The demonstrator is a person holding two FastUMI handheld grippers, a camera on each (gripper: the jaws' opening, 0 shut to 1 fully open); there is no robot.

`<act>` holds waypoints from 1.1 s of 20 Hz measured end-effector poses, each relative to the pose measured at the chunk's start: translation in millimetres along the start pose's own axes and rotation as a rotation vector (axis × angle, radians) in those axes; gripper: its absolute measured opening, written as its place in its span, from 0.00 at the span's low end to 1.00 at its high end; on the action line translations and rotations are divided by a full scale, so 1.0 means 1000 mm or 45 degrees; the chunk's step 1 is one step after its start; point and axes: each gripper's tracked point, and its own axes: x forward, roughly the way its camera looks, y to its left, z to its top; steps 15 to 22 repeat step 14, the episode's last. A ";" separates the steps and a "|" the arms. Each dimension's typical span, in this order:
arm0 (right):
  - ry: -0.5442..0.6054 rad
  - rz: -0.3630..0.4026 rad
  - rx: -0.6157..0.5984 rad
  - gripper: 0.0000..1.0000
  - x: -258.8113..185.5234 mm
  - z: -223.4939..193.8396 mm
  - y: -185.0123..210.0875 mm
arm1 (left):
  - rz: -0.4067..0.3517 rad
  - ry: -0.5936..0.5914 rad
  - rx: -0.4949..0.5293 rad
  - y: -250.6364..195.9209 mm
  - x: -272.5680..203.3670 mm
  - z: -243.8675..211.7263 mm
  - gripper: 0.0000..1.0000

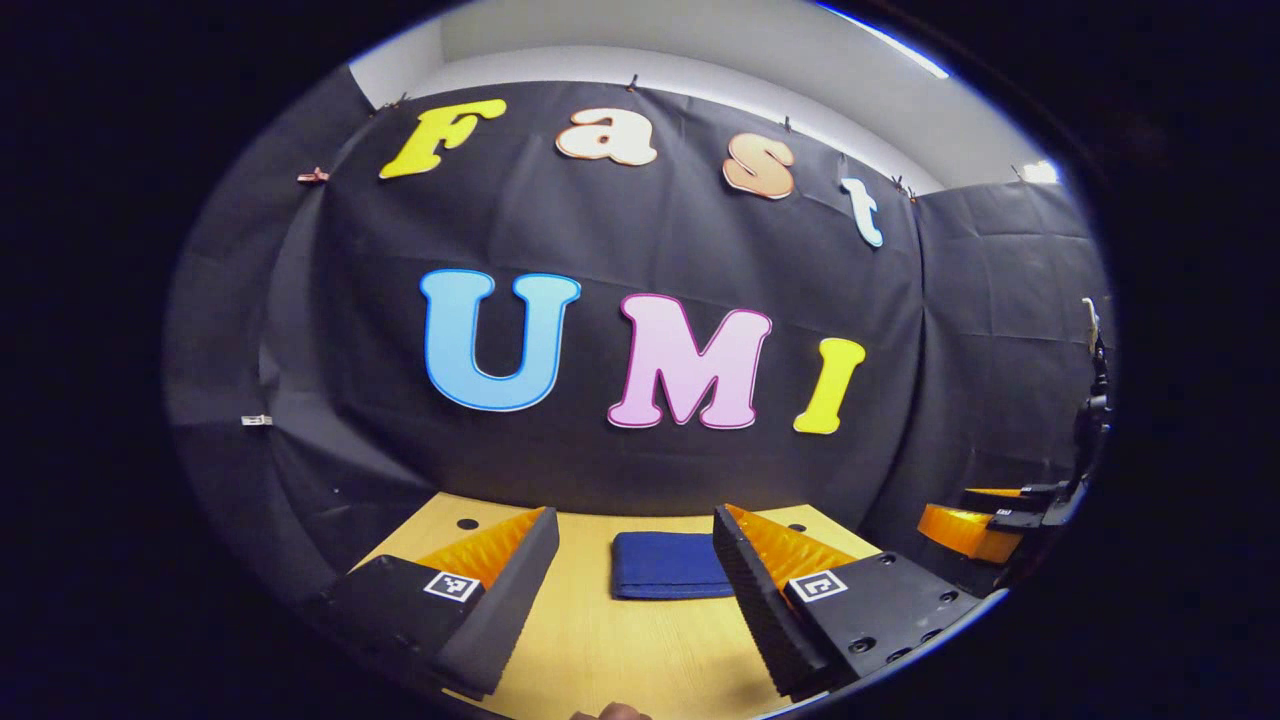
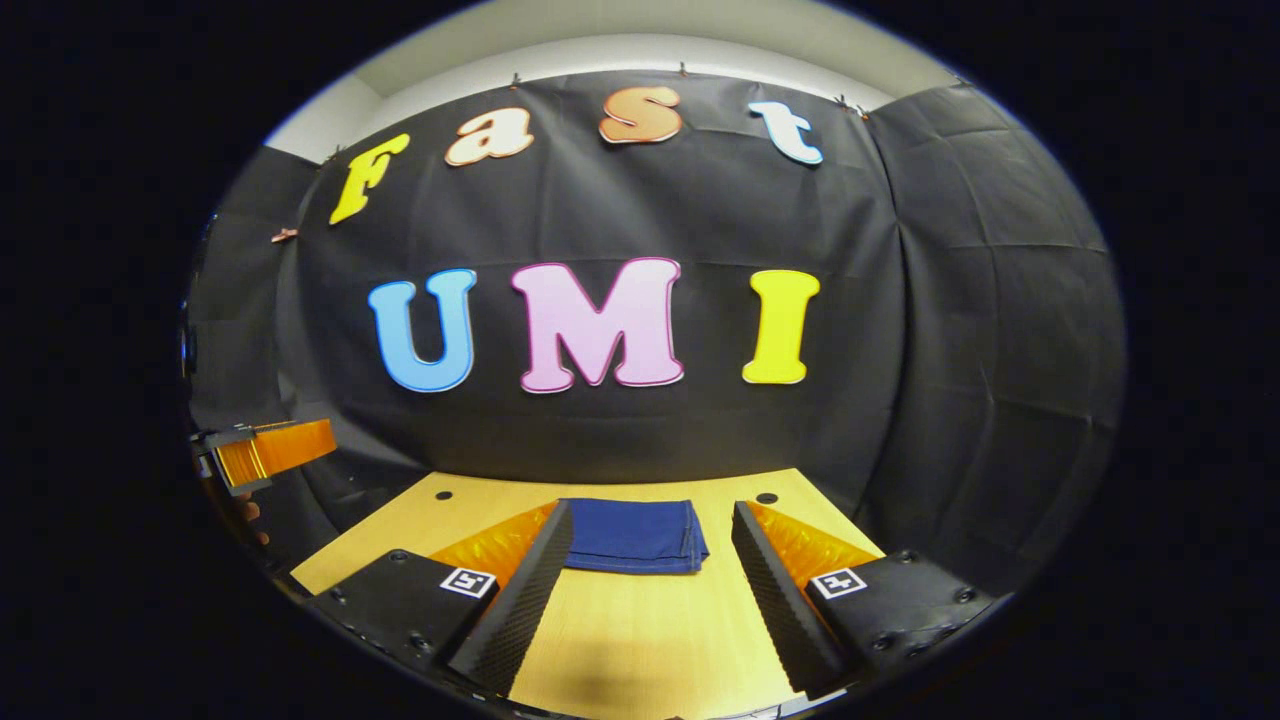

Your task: Grasp the waist and the cuffs of the jeans and fold them to make the two legs overlap; first hold the waist and fold one-third of the jeans toward the cuffs, then hold the cuffs and fold the remaining one-third in the same direction to finish folding.

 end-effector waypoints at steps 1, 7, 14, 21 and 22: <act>0.030 0.034 -0.022 0.98 -0.005 -0.011 0.011 | 0.030 0.004 0.015 0.009 -0.015 -0.006 0.96; 0.095 0.150 -0.056 0.98 -0.040 -0.040 0.059 | 0.038 0.101 -0.019 0.014 -0.049 -0.040 0.96; 0.094 0.204 -0.057 0.97 -0.049 -0.040 0.074 | 0.050 0.138 0.002 0.023 -0.051 -0.052 0.96; 0.094 0.204 -0.057 0.97 -0.049 -0.040 0.074 | 0.050 0.138 0.002 0.023 -0.051 -0.052 0.96; 0.094 0.204 -0.057 0.97 -0.049 -0.040 0.074 | 0.050 0.138 0.002 0.023 -0.051 -0.052 0.96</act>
